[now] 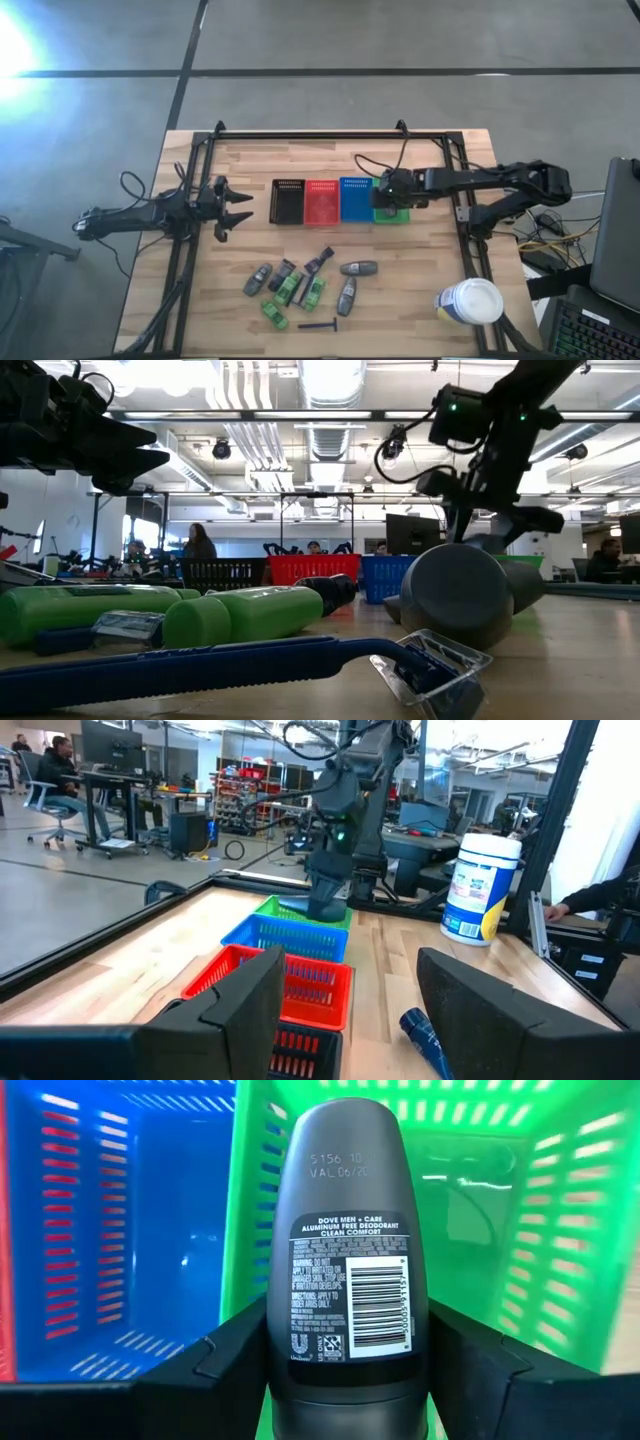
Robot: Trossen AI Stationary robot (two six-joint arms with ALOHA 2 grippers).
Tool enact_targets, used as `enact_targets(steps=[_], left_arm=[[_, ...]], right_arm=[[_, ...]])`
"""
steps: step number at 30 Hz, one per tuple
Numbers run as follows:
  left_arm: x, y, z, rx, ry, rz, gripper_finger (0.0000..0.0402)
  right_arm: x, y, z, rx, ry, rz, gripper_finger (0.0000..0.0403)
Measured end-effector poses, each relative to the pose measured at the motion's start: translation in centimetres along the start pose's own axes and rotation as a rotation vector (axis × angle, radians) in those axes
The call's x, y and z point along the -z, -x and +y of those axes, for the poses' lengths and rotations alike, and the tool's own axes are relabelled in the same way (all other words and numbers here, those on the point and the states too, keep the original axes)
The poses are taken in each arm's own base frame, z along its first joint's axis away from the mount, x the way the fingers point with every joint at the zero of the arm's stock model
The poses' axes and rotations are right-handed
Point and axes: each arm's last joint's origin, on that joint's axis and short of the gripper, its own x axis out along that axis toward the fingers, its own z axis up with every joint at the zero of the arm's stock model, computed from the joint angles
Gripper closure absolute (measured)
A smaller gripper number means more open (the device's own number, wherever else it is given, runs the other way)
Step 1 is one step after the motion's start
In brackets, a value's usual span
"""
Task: Pick & Place Travel size toiletries
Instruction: Put the black deodorant into the green basket
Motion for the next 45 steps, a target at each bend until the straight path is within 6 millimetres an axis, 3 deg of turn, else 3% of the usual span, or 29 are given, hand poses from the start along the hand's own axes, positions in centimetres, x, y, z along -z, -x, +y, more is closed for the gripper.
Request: enact_targets(steps=[11,17,22,29,36,40,45], left_arm=[[0.0,0.0,0.0,-0.002,0.000,0.000,0.0167],[0.0,0.0,0.0,-0.002,0.000,-0.001,0.0167],[0.0,0.0,0.0,-0.002,0.000,-0.001,0.0167],[0.0,0.0,0.0,-0.001,0.000,0.000,0.0167],[0.0,0.0,0.0,0.001,0.000,0.000,0.0167],[0.0,0.0,0.0,0.001,0.000,0.000,0.0167],[0.0,0.0,0.0,0.001,0.000,0.000,0.0167]], right_arm=[[0.1,-1.4,0.4,0.025,-0.005,-0.004,0.0136],[0.1,0.1,0.5,-0.032,0.013,-0.022,0.0100],[1.1,2.3,1.3,-0.124,0.132,-0.047,0.0078],[6.5,4.6,3.4,-0.271,0.651,0.063,0.0063],[12.1,4.3,3.8,-0.289,0.966,0.155,0.0077],[13.9,3.7,4.2,-0.268,1.108,0.155,0.0088],[15.2,2.5,6.0,-0.253,1.294,0.142,0.0085]])
